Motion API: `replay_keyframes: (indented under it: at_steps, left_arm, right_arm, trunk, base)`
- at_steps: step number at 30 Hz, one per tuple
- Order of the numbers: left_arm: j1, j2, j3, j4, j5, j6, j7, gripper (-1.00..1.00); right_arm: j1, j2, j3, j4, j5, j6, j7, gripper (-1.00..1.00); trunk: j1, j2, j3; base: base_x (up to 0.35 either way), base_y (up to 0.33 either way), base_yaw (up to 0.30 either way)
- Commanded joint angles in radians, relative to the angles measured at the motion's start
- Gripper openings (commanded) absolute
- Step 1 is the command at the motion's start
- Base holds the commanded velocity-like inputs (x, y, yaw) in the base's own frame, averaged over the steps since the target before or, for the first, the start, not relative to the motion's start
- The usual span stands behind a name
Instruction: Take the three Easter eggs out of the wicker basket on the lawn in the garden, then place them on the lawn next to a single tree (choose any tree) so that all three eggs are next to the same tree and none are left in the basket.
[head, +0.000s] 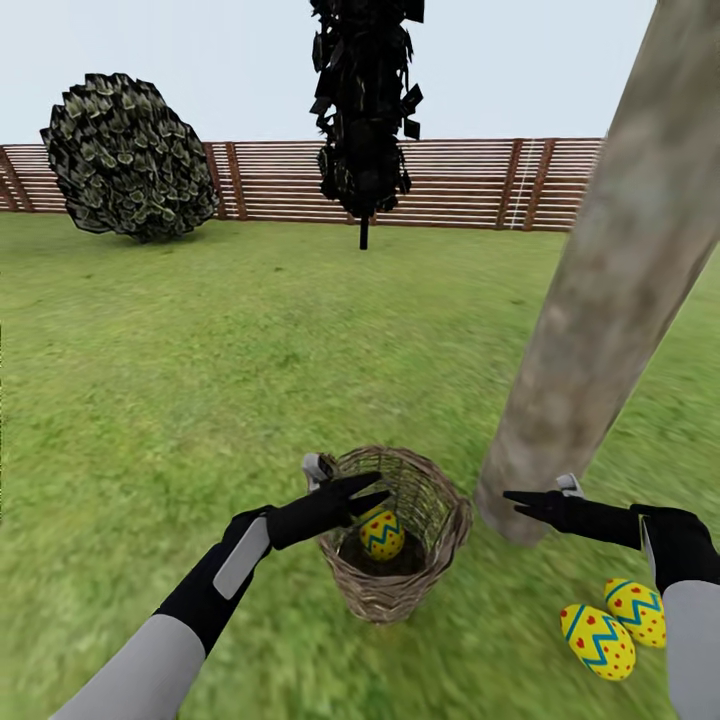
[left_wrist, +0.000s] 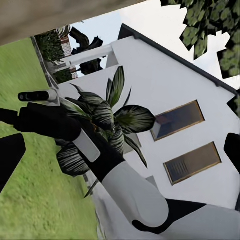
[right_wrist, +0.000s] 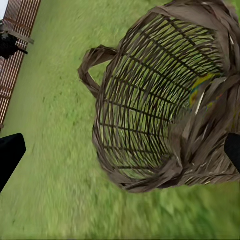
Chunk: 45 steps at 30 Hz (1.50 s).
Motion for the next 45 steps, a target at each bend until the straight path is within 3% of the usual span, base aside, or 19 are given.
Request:
replay_keyframes:
  at_steps: [1,9,16,31,35,37,40,42,45]
  left_arm:
    - [-0.001,0.001,-0.002,0.001,0.006,0.006,-0.002,1.0]
    - [-0.001,0.004,0.001,0.003,0.007,0.0,-0.013,1.0]
    - [-0.001,0.005,0.012,0.008,0.006,-0.003,-0.094,1.0]
    - [-0.001,0.005,0.014,0.009,0.005,-0.004,-0.1,1.0]
    - [-0.001,0.005,0.014,0.008,0.006,-0.004,-0.101,1.0]
    - [-0.001,0.005,0.013,0.009,0.006,-0.004,-0.102,1.0]
    - [-0.001,0.005,0.014,0.009,0.006,-0.004,-0.102,1.0]
    - [-0.001,0.005,0.013,0.009,0.005,-0.004,-0.102,1.0]
    - [-0.001,0.005,0.014,0.009,0.005,-0.004,-0.101,1.0]
  right_arm:
    - [-0.001,0.001,-0.005,-0.001,0.011,0.01,0.009,1.0]
    - [-0.001,0.001,-0.005,-0.001,0.011,0.01,0.008,1.0]
    - [-0.001,0.002,-0.005,0.0,0.011,0.01,0.006,1.0]
    - [-0.001,0.002,-0.002,0.017,0.013,0.009,-0.017,1.0]
    - [-0.001,0.006,-0.001,0.016,0.032,0.008,-0.036,1.0]
    - [-0.001,0.017,-0.001,0.01,0.055,0.007,-0.072,1.0]
    - [-0.001,0.047,0.003,0.003,0.098,-0.007,-0.193,1.0]
    - [0.001,0.095,0.026,-0.001,0.116,-0.028,-0.304,1.0]
    - [0.002,0.141,0.077,-0.003,0.123,-0.042,-0.384,1.0]
  trunk:
    - [-0.004,0.007,0.002]
    - [-0.035,0.063,0.027]
    - [-0.035,0.063,0.027]
    - [-0.035,0.063,0.027]
    - [-0.035,0.063,0.027]
    - [-0.035,0.063,0.027]
    - [-0.035,0.063,0.027]
    - [-0.035,0.063,0.027]
    - [-0.035,0.063,0.028]
  base:
    - [-0.063,0.216,0.0]
    - [-0.109,0.273,0.0]
    - [-0.021,0.045,0.0]
    - [0.105,0.257,0.0]
    - [0.054,0.101,0.0]
    - [0.01,0.019,0.0]
    - [0.003,0.006,0.0]
    - [0.001,0.002,-0.008]
    - [0.0,0.001,-0.079]
